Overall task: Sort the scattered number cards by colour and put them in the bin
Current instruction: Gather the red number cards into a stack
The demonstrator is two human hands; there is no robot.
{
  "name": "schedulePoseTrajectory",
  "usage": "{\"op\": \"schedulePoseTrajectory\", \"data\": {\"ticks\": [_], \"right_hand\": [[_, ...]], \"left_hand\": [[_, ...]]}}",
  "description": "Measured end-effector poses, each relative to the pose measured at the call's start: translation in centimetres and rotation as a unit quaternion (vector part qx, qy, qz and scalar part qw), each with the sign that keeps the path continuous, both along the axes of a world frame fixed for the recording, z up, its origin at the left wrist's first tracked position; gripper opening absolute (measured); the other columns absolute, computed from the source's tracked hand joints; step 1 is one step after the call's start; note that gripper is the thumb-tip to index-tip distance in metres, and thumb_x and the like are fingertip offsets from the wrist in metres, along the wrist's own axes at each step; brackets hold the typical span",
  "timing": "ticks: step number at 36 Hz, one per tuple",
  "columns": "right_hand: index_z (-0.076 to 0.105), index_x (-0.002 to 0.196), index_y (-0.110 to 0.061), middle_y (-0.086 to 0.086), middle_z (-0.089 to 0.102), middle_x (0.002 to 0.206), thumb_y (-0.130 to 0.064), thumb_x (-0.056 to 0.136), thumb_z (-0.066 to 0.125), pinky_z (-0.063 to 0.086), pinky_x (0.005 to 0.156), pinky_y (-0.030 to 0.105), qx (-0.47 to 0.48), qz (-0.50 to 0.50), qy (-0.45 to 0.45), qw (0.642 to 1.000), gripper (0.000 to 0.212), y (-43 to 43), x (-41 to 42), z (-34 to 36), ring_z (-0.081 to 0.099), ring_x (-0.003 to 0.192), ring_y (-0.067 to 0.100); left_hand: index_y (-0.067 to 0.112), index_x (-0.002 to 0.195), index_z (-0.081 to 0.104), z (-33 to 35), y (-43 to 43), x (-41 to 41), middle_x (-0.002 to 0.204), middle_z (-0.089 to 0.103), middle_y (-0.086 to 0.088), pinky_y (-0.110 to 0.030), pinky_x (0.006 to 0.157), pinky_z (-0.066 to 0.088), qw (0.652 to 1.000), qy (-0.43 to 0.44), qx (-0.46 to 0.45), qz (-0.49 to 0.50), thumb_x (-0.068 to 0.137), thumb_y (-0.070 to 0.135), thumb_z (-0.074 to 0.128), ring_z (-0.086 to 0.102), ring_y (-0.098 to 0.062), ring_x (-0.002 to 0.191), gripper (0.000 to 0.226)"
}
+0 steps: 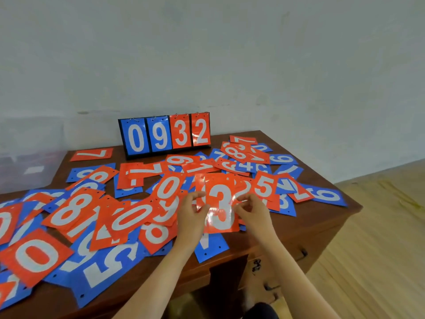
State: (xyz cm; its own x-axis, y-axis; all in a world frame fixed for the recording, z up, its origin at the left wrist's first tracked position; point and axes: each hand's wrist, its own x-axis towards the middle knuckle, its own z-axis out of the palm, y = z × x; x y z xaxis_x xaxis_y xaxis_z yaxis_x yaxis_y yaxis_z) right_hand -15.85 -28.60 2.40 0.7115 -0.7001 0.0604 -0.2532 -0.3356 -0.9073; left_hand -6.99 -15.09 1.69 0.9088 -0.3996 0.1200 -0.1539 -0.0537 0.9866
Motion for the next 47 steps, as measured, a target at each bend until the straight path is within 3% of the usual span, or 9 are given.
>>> {"op": "schedulePoseTrajectory", "data": {"ticks": [4, 11, 17, 22, 26, 28, 33, 40, 47], "right_hand": [[0.054, 0.117, -0.017, 0.0, 0.062, 0.11, -0.019, 0.09, 0.062, 0.051, 0.079, 0.023, -0.077, 0.004, 0.07, 0.995, 0.028, -1.6, 2.4, -0.3, 0.06, 0.095, 0.011], [0.033, 0.143, -0.008, 0.012, 0.033, 0.149, -0.038, 0.095, 0.052, 0.029, 0.111, 0.038, -0.206, 0.066, 0.273, 0.938, 0.06, -4.2, 10.0, 0.0, 0.03, 0.137, 0.028], [0.039, 0.137, -0.001, 0.02, 0.04, 0.14, -0.06, 0.086, 0.052, 0.036, 0.103, 0.039, -0.239, 0.108, 0.385, 0.885, 0.079, -3.7, 15.1, -1.2, 0.038, 0.129, 0.034], [0.053, 0.123, -0.002, 0.017, 0.053, 0.124, -0.046, 0.094, 0.044, 0.044, 0.092, 0.036, -0.246, 0.096, 0.385, 0.885, 0.053, -3.1, 16.3, -2.2, 0.052, 0.115, 0.031], [0.048, 0.078, -0.004, 0.011, 0.055, 0.096, -0.022, 0.098, 0.038, 0.04, 0.073, 0.032, -0.265, 0.112, 0.356, 0.889, 0.028, -2.7, 15.4, -2.0, 0.057, 0.103, 0.029], [0.052, 0.086, -0.005, 0.008, 0.05, 0.082, -0.012, 0.096, 0.042, 0.041, 0.067, 0.03, -0.242, 0.11, 0.305, 0.915, 0.016, -2.6, 14.4, -1.4, 0.058, 0.096, 0.027], [0.045, 0.064, -0.014, 0.003, 0.047, 0.061, -0.031, 0.098, 0.044, 0.041, 0.057, 0.029, -0.167, -0.004, 0.154, 0.974, 0.039, -4.3, 12.7, 0.0, 0.049, 0.06, 0.018], [0.067, 0.1, -0.004, 0.007, 0.065, 0.091, -0.016, 0.096, 0.049, 0.051, 0.07, 0.03, -0.146, -0.116, -0.017, 0.982, 0.021, -4.6, 7.7, 3.6, 0.057, 0.079, 0.015], [0.037, 0.129, -0.022, 0.01, 0.056, 0.109, -0.008, 0.096, 0.051, 0.054, 0.054, 0.022, 0.075, -0.092, -0.116, 0.986, 0.038, -2.7, 2.6, 4.6, 0.067, 0.072, 0.016]], "left_hand": [[0.035, 0.106, 0.055, 0.2, 0.2, 0.8, 0.115, 0.048, 0.022, -0.035, 0.104, 0.043, 0.999, -0.012, 0.019, 0.025, 0.092, 0.006, 0.056, 0.045, -0.009, 0.122, 0.033], [0.027, 0.118, 0.054, -0.1, 1.3, 3.1, 0.13, 0.048, 0.007, -0.034, 0.105, 0.042, 0.994, -0.028, 0.067, 0.078, 0.093, 0.002, 0.051, 0.043, -0.014, 0.127, 0.035], [0.024, 0.122, 0.055, -0.2, 2.1, 4.5, 0.132, 0.048, 0.005, -0.022, 0.094, 0.04, 0.992, -0.02, 0.086, 0.086, 0.093, 0.002, 0.051, 0.044, -0.012, 0.126, 0.036], [0.03, 0.12, 0.053, -0.4, 2.5, 5.2, 0.124, 0.045, 0.014, -0.023, 0.091, 0.044, 0.994, 0.005, 0.074, 0.08, 0.094, 0.003, 0.049, 0.043, -0.002, 0.115, 0.038], [0.034, 0.116, 0.053, -0.5, 2.7, 5.1, 0.125, 0.048, 0.014, -0.024, 0.09, 0.047, 0.995, 0.008, 0.068, 0.068, 0.094, 0.003, 0.05, 0.045, -0.002, 0.113, 0.038], [0.031, 0.12, 0.054, -0.3, 2.8, 4.9, 0.13, 0.049, 0.01, -0.029, 0.094, 0.049, 0.995, 0.012, 0.071, 0.066, 0.094, 0.004, 0.05, 0.045, -0.007, 0.119, 0.038], [0.026, 0.129, 0.051, 0.9, 3.4, 4.3, 0.14, 0.045, 0.004, -0.028, 0.093, 0.046, 0.994, 0.01, 0.091, 0.062, 0.095, 0.007, 0.049, 0.042, -0.015, 0.129, 0.039], [0.022, 0.134, 0.048, 1.6, 3.6, 2.7, 0.145, 0.041, 0.0, -0.034, 0.101, 0.043, 0.993, 0.005, 0.113, 0.044, 0.096, 0.007, 0.049, 0.038, -0.018, 0.134, 0.041], [0.023, 0.133, 0.046, 1.6, 2.4, 0.8, 0.143, 0.042, 0.0, -0.033, 0.097, 0.049, 0.995, -0.001, 0.102, 0.017, 0.096, 0.007, 0.048, 0.044, -0.017, 0.129, 0.041]]}}
